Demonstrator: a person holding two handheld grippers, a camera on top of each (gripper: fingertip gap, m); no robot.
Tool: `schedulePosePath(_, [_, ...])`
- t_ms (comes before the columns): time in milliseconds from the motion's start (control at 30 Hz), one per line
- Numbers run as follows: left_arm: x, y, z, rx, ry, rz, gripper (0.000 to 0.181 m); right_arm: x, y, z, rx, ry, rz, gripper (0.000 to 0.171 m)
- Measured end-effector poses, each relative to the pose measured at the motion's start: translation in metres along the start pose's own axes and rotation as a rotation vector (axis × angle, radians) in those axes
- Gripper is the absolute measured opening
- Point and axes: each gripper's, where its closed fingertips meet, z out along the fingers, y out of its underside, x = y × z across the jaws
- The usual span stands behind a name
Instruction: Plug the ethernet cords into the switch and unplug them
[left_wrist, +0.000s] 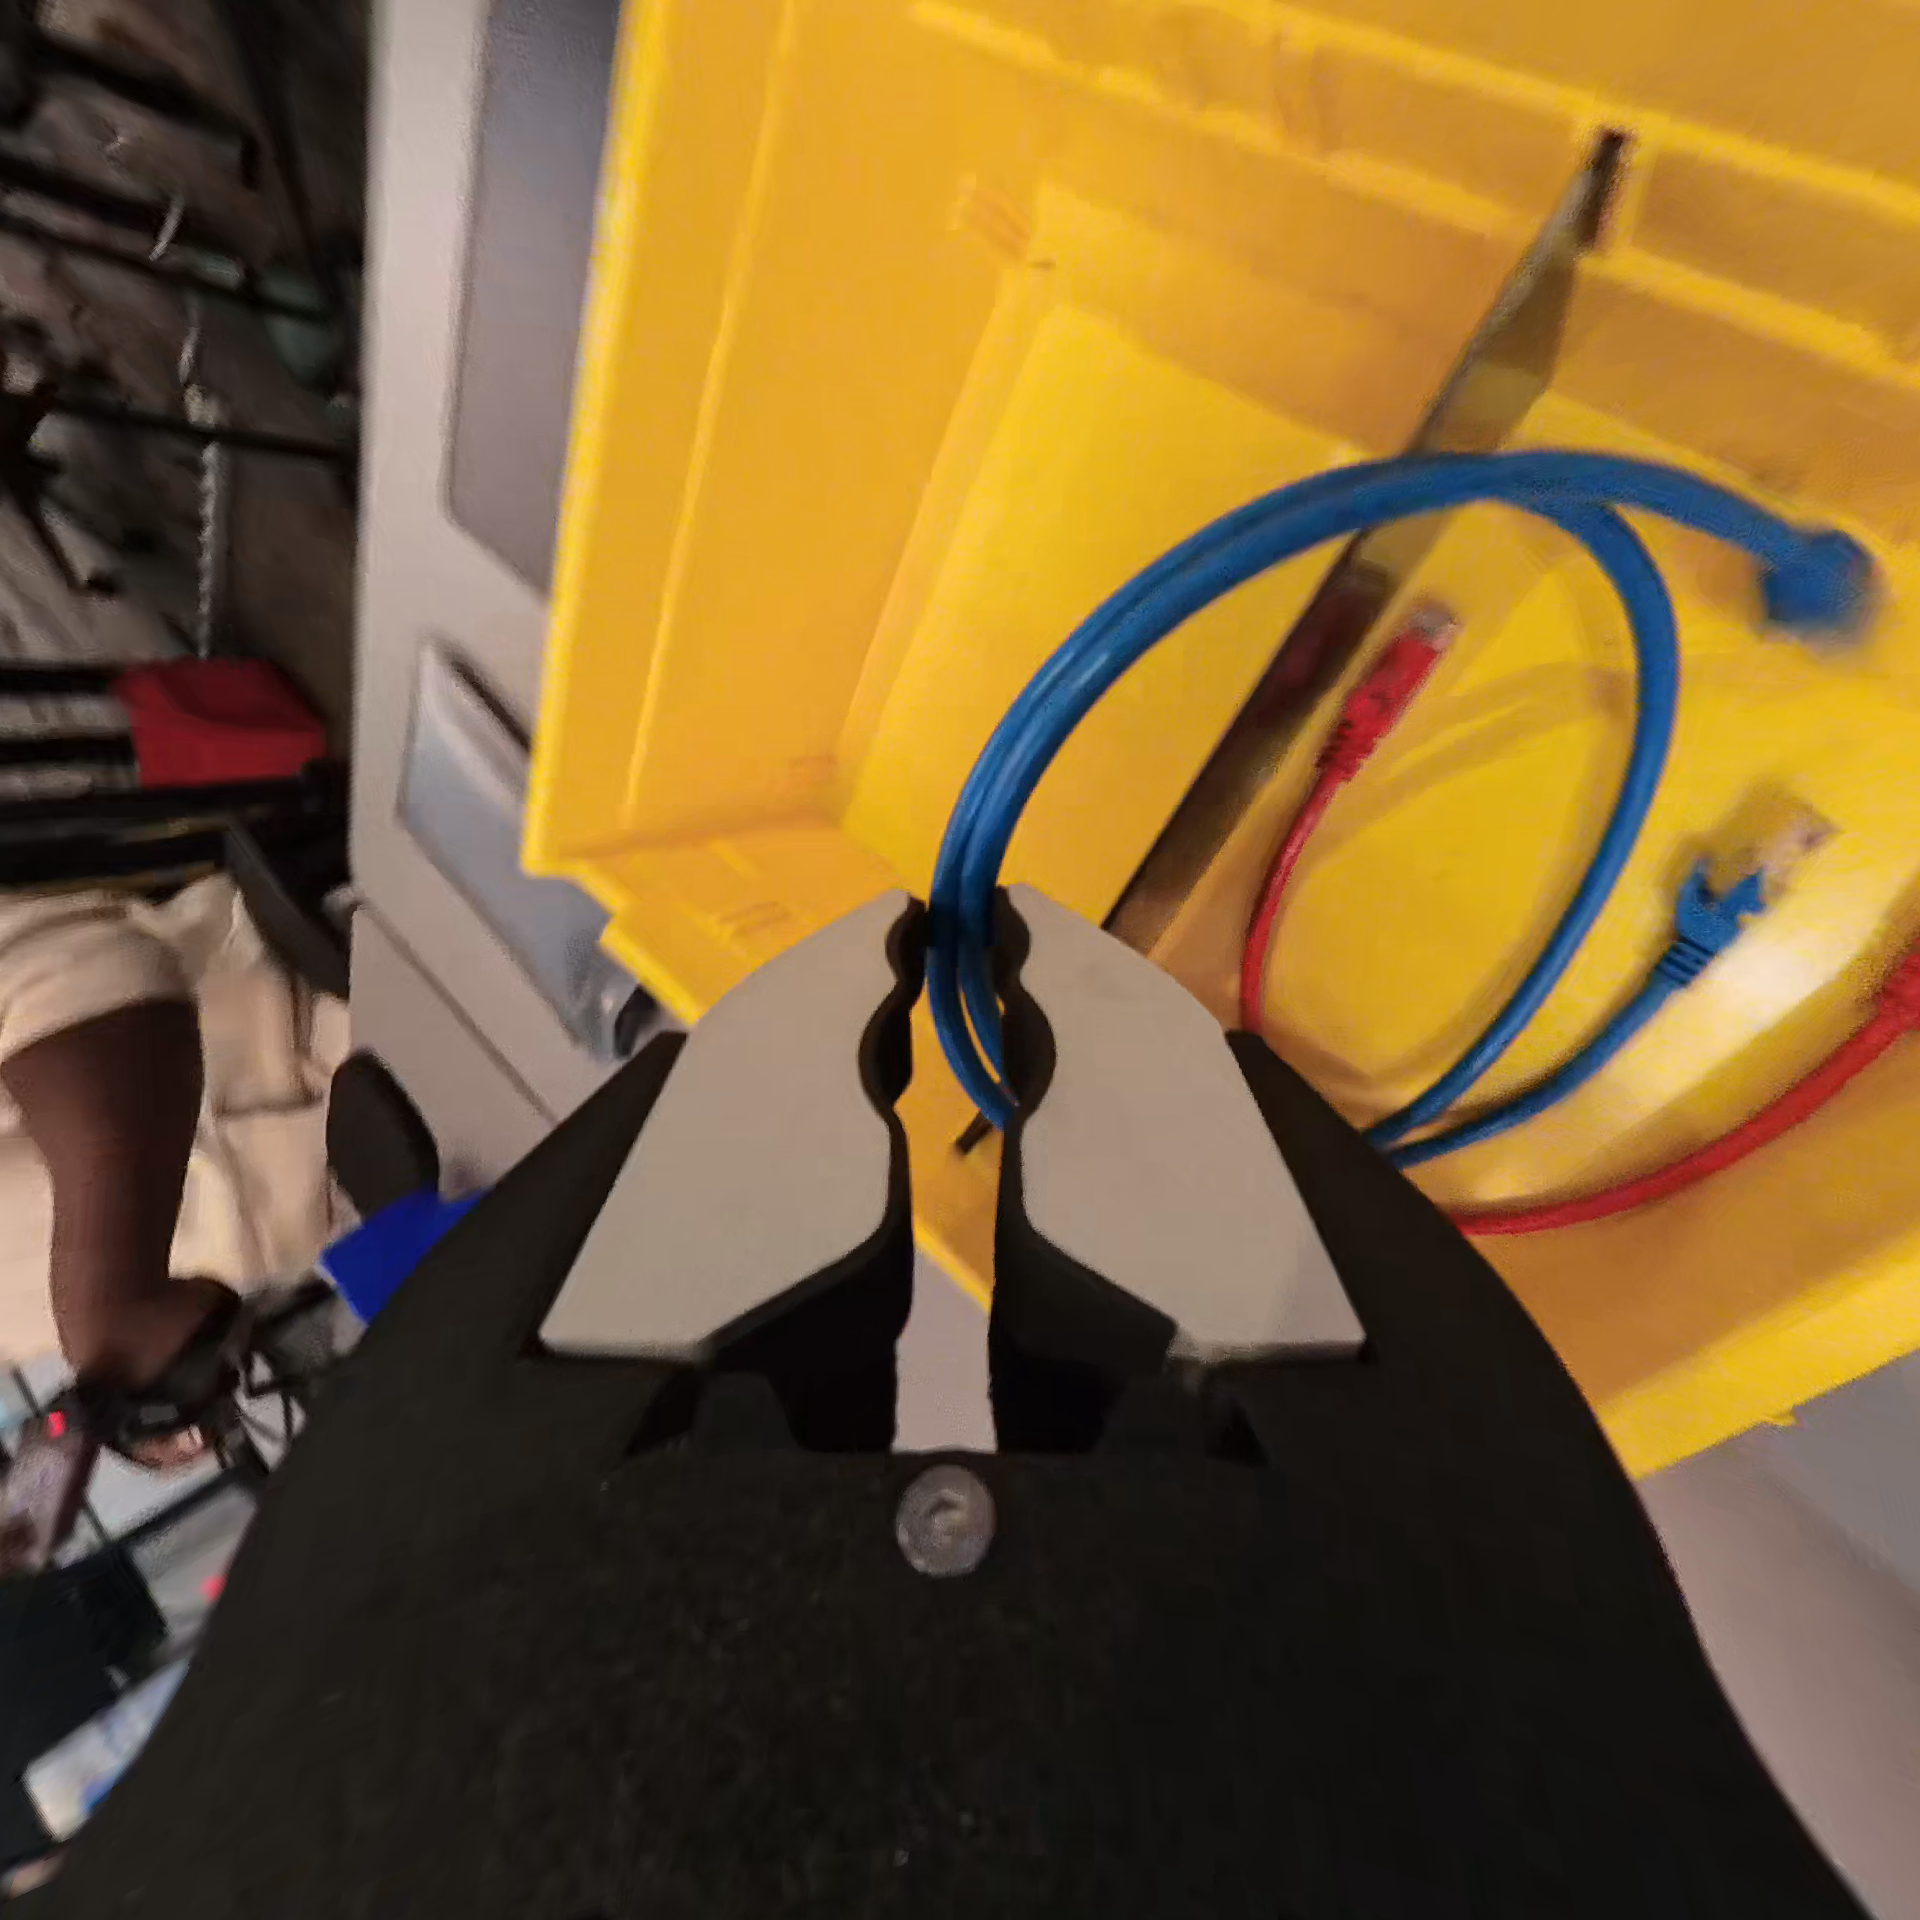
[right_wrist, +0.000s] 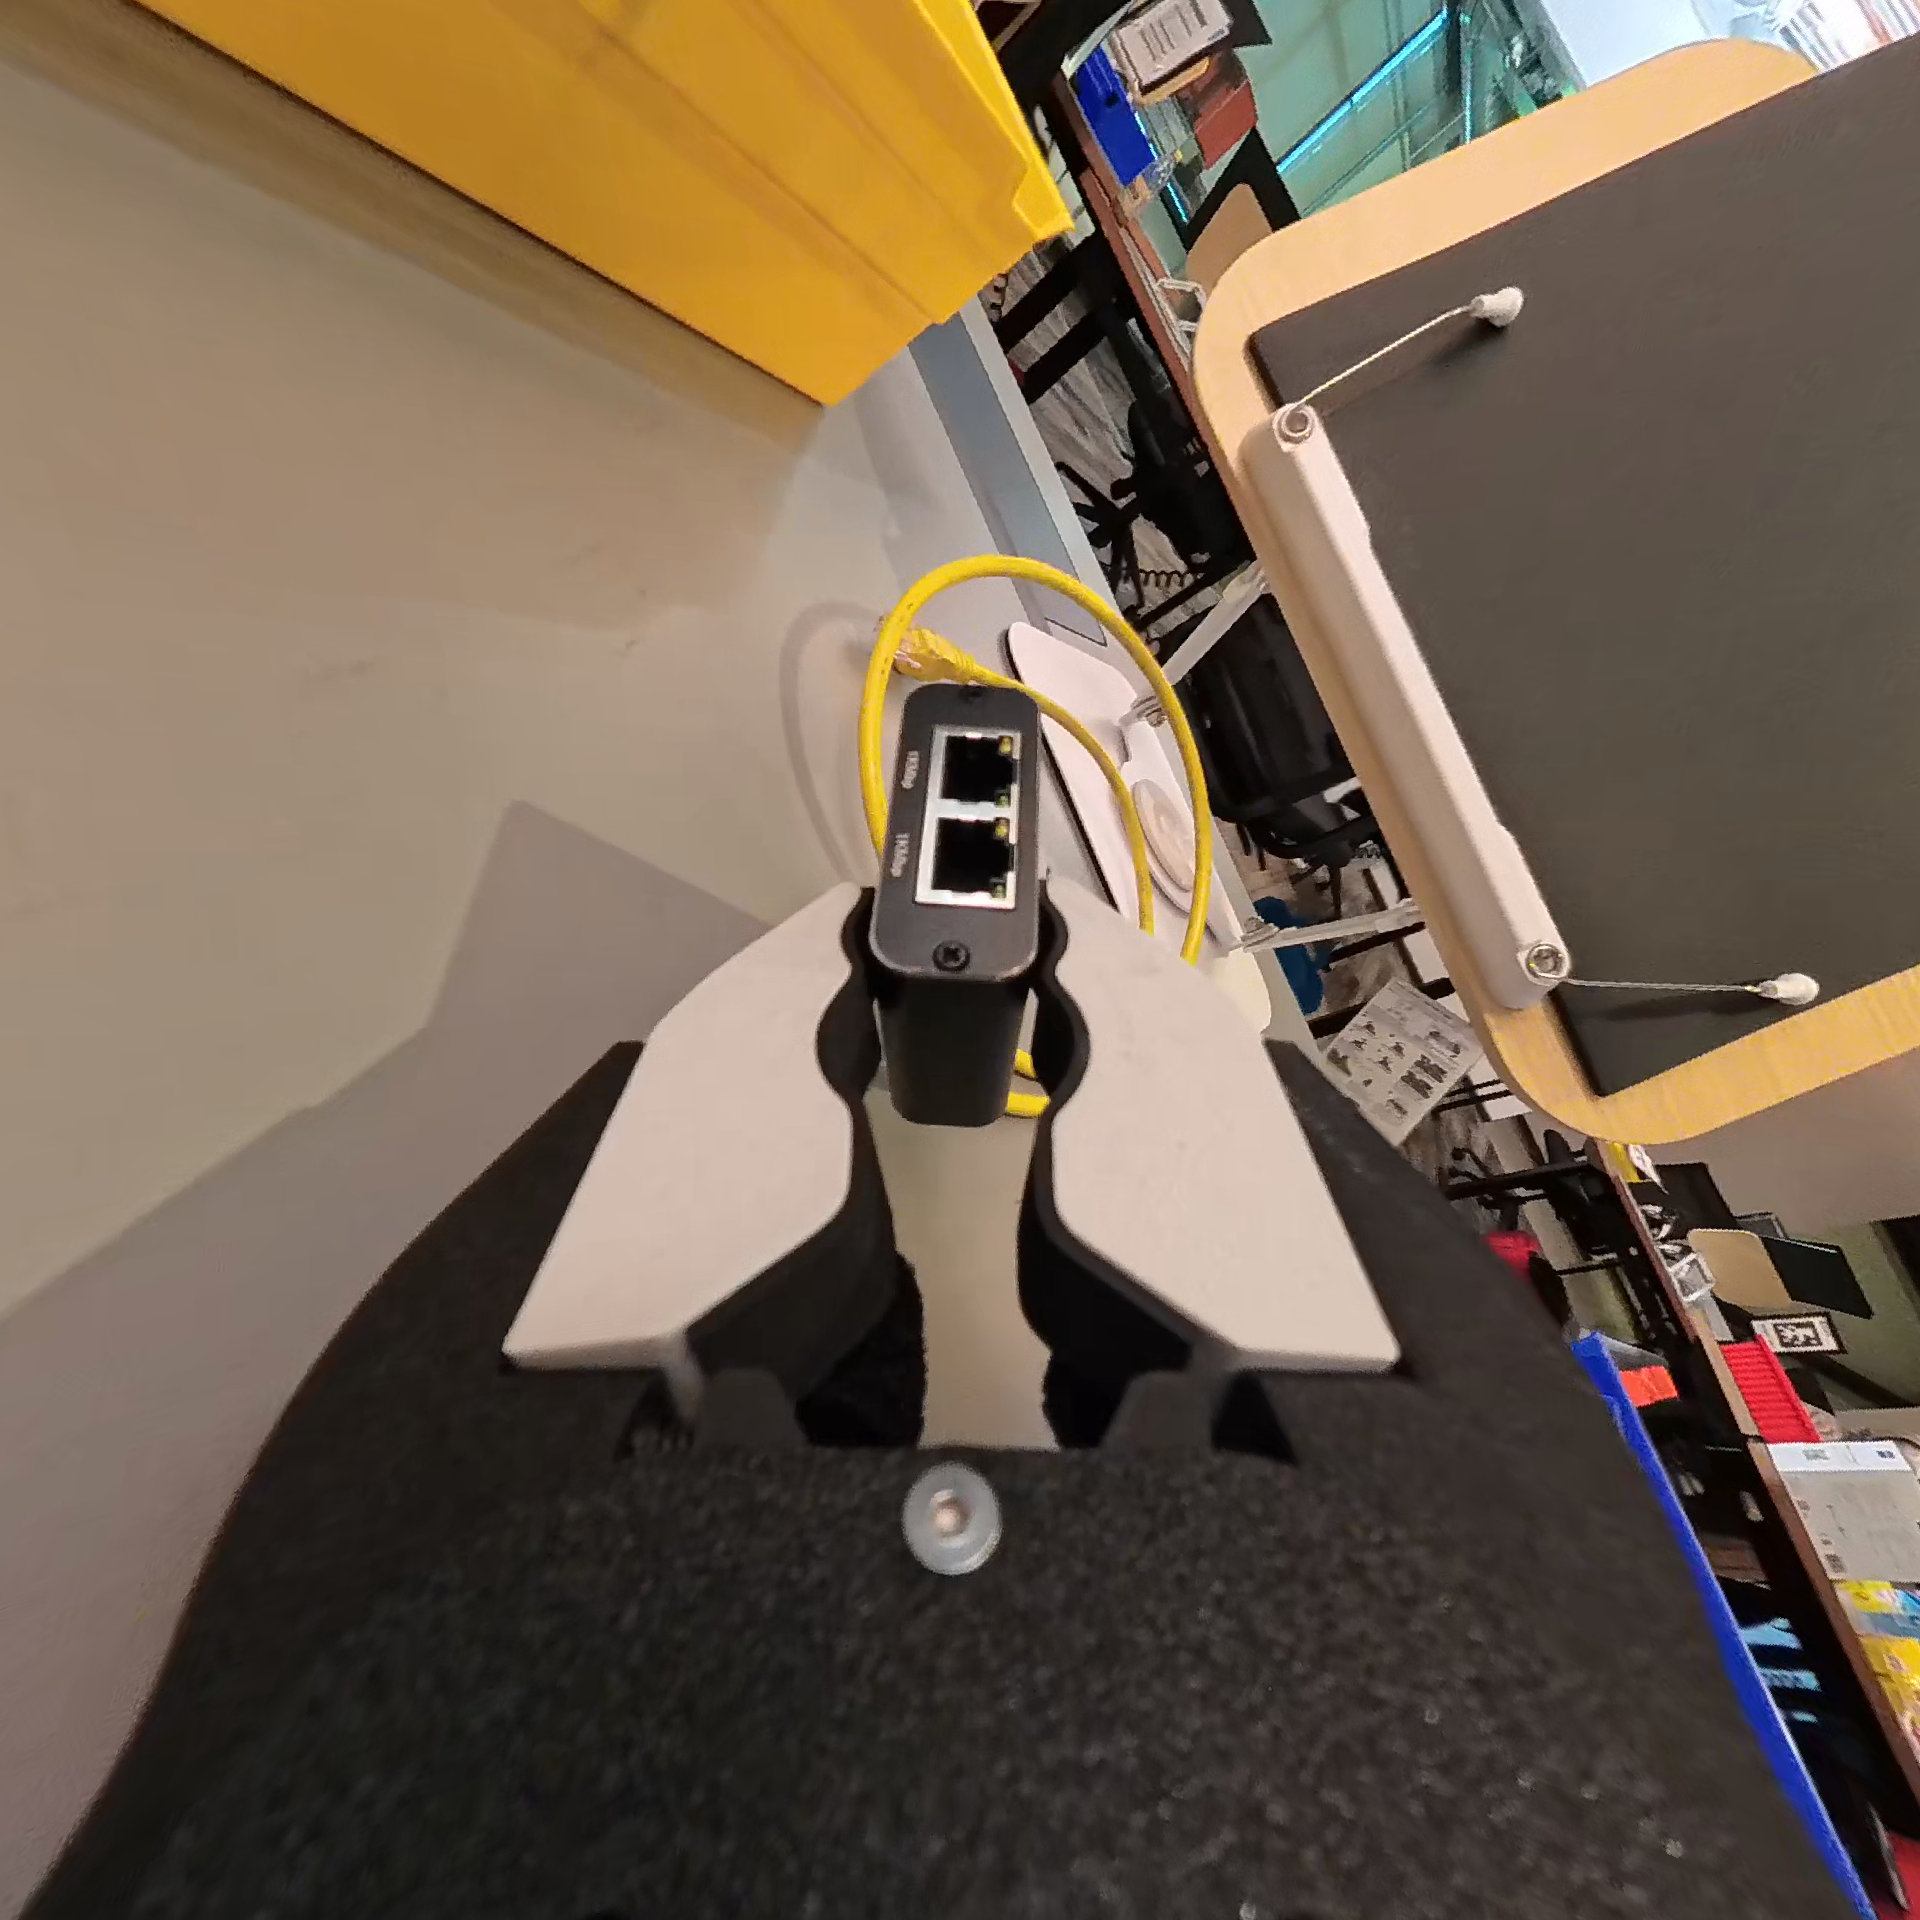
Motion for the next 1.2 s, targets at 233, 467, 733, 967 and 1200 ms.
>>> schedulePosePath(233, [-0.028, 0.003, -0.115, 0.25, 0.003, -0.583, 0.005, 0.006, -0.001, -0.001, 0.014, 0.0, 0.054, 0.026])
schedulePosePath(467, [0.079, -0.016, -0.178, 0.601, 0.465, -1.063, 0.005, 0.01, -0.002, -0.004, 0.019, 0.006, 0.075, 0.027])
schedulePosePath(733, [0.222, -0.037, -0.126, 0.608, 0.567, -1.258, 0.006, 0.008, -0.004, -0.004, 0.018, 0.0, 0.062, 0.027])
schedulePosePath(967, [0.255, -0.051, -0.106, 0.593, 0.536, -1.385, 0.005, 0.007, -0.004, -0.005, 0.02, -0.004, 0.072, 0.026])
schedulePosePath(1200, [0.283, -0.047, -0.093, 0.578, 0.413, -1.418, 0.005, 0.006, -0.004, -0.004, 0.016, -0.012, 0.061, 0.026])
